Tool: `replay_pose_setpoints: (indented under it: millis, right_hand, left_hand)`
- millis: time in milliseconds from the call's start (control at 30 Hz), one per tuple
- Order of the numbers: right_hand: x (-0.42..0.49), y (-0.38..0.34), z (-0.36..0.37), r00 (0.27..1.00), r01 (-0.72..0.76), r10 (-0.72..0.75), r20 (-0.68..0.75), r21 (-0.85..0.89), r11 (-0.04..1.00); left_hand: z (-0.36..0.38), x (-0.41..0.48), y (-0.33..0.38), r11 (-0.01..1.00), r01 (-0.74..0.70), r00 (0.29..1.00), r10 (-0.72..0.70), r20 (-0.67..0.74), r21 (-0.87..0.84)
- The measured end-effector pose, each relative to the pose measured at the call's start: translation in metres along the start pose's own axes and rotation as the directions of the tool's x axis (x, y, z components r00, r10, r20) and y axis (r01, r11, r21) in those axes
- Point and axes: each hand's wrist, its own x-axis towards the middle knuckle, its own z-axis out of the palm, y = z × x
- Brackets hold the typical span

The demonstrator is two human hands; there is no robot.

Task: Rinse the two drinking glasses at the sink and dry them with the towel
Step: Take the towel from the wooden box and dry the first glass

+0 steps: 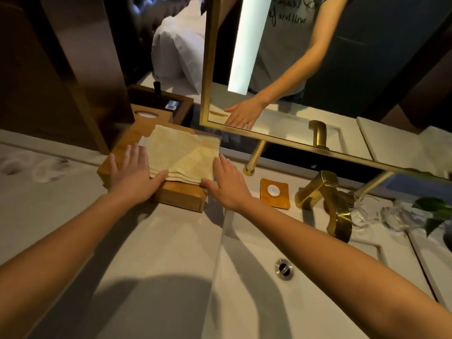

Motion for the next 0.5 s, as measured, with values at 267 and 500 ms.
replay_pose_setpoints:
  millis: [267,500]
  right_hand:
    - [0.035,-0.002,0.012,0.945,-0.294,0.324,0.041,0.538,0.790]
    - [0.005,0.001,0.008,0.878,-0.431,0.427,0.216,0.746,0.508]
  left_hand:
    - [0.014,0.044,0.017,0.955,0.062,0.998,-0.065,0.001,-0.289]
    - [0.032,-0.023,0.040,0.606,-0.173,0.968,-0.042,-0.248,-0.777]
